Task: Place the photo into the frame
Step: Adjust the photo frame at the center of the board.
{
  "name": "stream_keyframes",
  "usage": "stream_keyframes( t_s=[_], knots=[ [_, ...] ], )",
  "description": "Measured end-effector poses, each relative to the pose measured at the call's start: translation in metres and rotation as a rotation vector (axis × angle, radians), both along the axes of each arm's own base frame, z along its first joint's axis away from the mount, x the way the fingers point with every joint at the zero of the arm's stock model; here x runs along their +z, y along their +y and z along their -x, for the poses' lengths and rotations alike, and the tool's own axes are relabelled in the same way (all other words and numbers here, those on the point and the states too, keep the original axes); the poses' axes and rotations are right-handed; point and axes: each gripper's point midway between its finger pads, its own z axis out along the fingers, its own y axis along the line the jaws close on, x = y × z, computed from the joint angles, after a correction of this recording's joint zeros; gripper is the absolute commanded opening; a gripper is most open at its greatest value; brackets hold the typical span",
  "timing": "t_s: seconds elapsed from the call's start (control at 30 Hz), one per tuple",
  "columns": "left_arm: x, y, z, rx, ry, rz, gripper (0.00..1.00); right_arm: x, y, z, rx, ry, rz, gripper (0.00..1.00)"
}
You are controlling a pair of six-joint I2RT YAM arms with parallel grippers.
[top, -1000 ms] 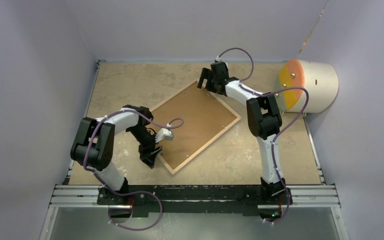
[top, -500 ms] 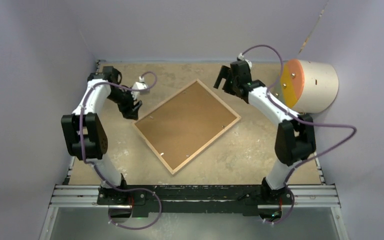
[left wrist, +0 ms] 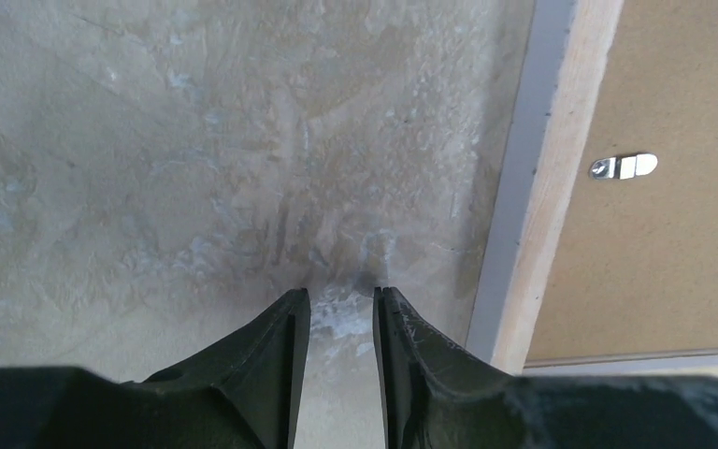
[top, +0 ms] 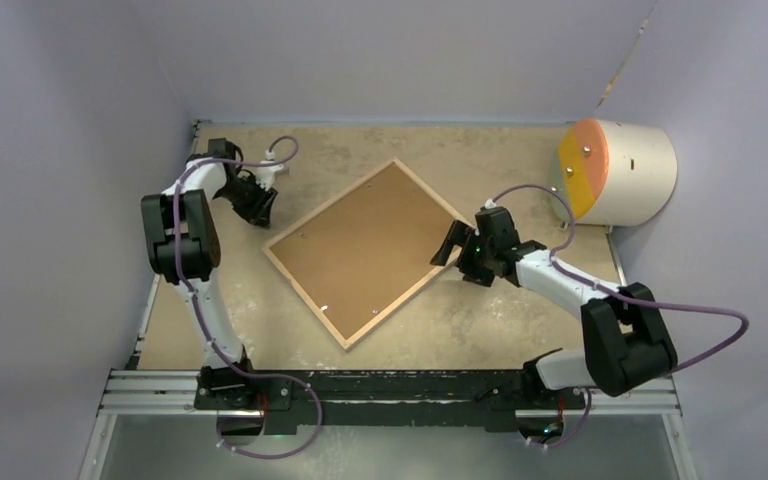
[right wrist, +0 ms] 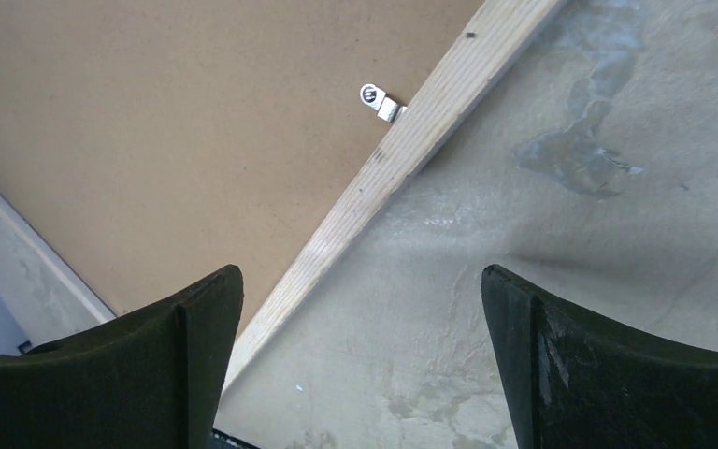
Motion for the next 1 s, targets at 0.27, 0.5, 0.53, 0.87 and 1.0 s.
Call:
stream_keyframes(
  t_s=[0.27, 0.5, 0.53, 0.87, 1.0],
  knots=[
    [-0.001, -0.031, 0.041, -0.085, 0.011, 0.042, 0.34, -0.014, 0.018, -0.006, 0.028, 0.030, -0.070, 0.99],
    [-0.002, -0.052, 0.086, -0.186, 0.034, 0.078, 0.35, -0.012, 0.024, -0.040, 0.023, 0.017, -0.051, 0.99],
    [-0.002, -0.056, 0.094, -0.201, 0.040, 0.087, 0.35, -0.012, 0.024, -0.046, 0.022, 0.014, -0.043, 0.99],
    [0.001, -0.091, 0.164, -0.293, 0.197, 0.222, 0.37, 0.010, 0.012, -0.106, -0.025, -0.055, 0.039, 0.97],
    [0.008, -0.083, 0.164, -0.264, 0.209, 0.246, 0.43, 0.029, 0.005, -0.110, -0.041, -0.115, 0.059, 0.90]
  ],
)
